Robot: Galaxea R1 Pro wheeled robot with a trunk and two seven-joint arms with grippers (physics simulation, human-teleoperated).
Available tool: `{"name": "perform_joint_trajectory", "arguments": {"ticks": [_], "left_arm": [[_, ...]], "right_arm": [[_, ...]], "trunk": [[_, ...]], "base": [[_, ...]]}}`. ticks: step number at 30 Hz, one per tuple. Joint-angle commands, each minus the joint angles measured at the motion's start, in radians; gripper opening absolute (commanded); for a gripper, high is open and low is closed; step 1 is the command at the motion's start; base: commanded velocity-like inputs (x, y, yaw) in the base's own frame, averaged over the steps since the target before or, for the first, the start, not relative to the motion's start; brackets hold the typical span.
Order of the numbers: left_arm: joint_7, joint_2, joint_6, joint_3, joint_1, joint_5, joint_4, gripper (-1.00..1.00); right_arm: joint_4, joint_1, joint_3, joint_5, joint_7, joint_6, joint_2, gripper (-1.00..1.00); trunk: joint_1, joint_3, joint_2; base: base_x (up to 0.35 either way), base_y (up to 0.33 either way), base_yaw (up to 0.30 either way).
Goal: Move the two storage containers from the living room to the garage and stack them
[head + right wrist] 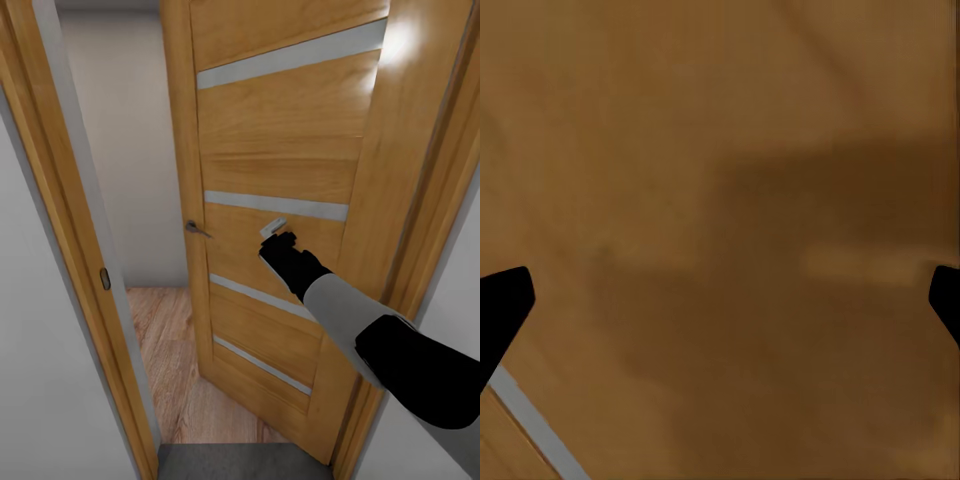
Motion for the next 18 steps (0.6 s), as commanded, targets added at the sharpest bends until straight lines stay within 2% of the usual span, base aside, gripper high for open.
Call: {"name": "perform_joint_trajectory", "arguments": {"ticks": [1, 8, 12, 13, 15, 17, 18], "left_arm": [[0.001, 0.000, -0.003, 0.001, 0.000, 0.002, 0.000, 1.00], [0.000, 0.000, -0.003, 0.001, 0.000, 0.002, 0.000, 1.00], [0.000, 0.000, -0.003, 0.001, -0.001, 0.002, 0.000, 1.00], [0.000, 0.000, -0.003, 0.001, -0.001, 0.002, 0.000, 1.00], [0.000, 0.000, -0.003, 0.001, 0.000, 0.002, 0.000, 1.00], [0.000, 0.001, -0.003, 0.001, 0.000, 0.002, 0.000, 1.00], [0.000, 0.001, -0.003, 0.001, 0.000, 0.002, 0.000, 1.00]], "right_arm": [[0.003, -0.003, 0.005, 0.018, -0.012, 0.008, 0.000, 1.00], [-0.001, -0.005, 0.004, 0.013, -0.021, 0.006, 0.000, 1.00], [-0.037, -0.004, 0.002, 0.010, -0.019, 0.010, 0.000, 1.00], [-0.091, 0.000, 0.000, -0.017, -0.014, 0.015, 0.000, 1.00], [-0.139, 0.003, -0.002, -0.062, -0.011, 0.017, 0.000, 1.00], [-0.207, 0.006, -0.003, -0.139, -0.008, 0.020, 0.000, 1.00], [-0.223, 0.006, -0.003, -0.156, -0.008, 0.020, 0.000, 1.00]], "trunk": [[0.000, -0.001, 0.000], [0.000, -0.001, 0.000], [0.000, -0.001, 0.000], [0.000, -0.001, 0.000], [0.000, -0.001, 0.000], [0.000, -0.001, 0.000], [0.000, -0.001, 0.000]], "base": [[0.000, 0.000, 0.000], [0.000, 0.000, 0.000], [0.000, 0.000, 0.000], [0.000, 0.000, 0.000], [0.000, 0.000, 0.000], [0.000, 0.000, 0.000], [0.000, 0.000, 0.000]]}}
